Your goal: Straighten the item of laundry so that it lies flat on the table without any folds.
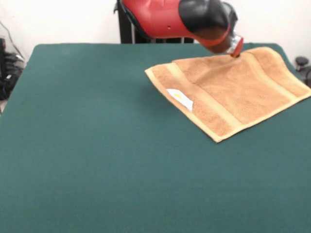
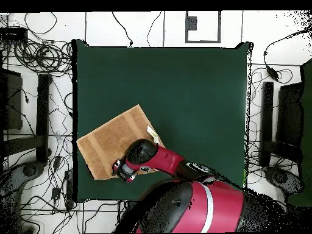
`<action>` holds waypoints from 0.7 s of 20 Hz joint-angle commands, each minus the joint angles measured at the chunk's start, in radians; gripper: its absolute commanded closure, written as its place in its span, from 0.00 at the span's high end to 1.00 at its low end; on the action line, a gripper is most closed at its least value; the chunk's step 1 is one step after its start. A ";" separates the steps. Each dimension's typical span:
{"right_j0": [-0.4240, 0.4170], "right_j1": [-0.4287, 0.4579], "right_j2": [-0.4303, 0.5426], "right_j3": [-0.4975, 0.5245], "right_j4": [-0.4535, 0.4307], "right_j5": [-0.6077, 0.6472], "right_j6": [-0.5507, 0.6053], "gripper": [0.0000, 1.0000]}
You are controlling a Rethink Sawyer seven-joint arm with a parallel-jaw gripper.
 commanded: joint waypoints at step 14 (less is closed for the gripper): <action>0.195 -0.104 -0.125 -0.017 -0.303 -0.198 0.116 1.00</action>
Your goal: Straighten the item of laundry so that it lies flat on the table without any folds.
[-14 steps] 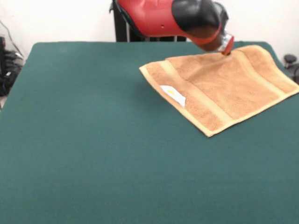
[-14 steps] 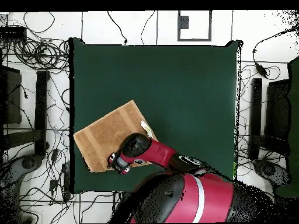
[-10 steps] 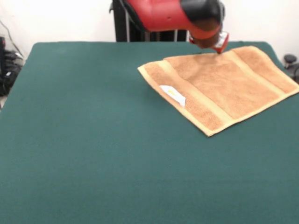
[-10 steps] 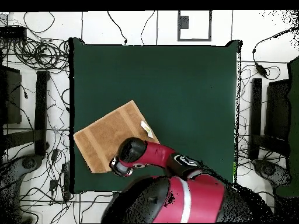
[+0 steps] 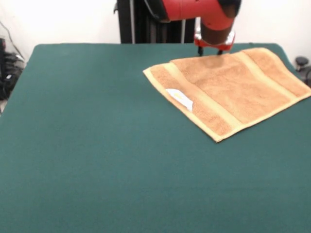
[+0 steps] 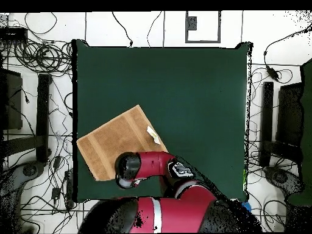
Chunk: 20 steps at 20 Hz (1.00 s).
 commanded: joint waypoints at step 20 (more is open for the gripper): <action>0.381 0.135 -0.417 -0.133 0.078 -0.650 0.331 1.00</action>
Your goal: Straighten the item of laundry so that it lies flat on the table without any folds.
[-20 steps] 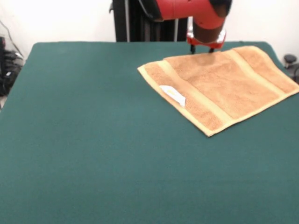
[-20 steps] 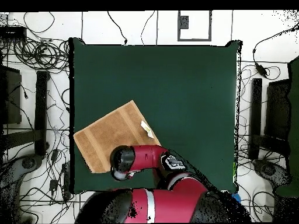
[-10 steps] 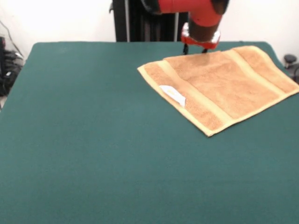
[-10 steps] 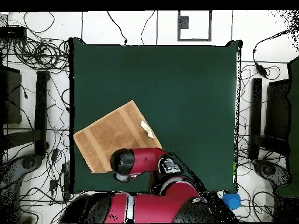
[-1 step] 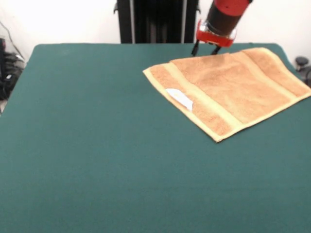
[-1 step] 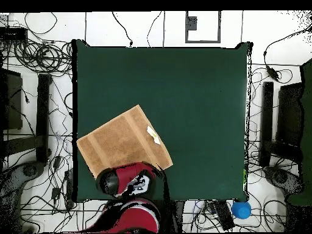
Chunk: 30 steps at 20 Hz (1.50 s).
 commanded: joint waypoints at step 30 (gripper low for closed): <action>-0.036 0.408 -0.109 -0.150 0.257 -1.475 0.140 1.00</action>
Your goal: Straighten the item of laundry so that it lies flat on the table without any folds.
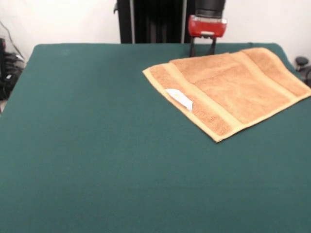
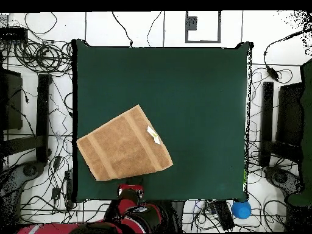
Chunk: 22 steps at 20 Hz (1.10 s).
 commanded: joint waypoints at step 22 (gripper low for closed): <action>-0.207 0.298 0.122 -0.461 0.193 -0.336 0.044 1.00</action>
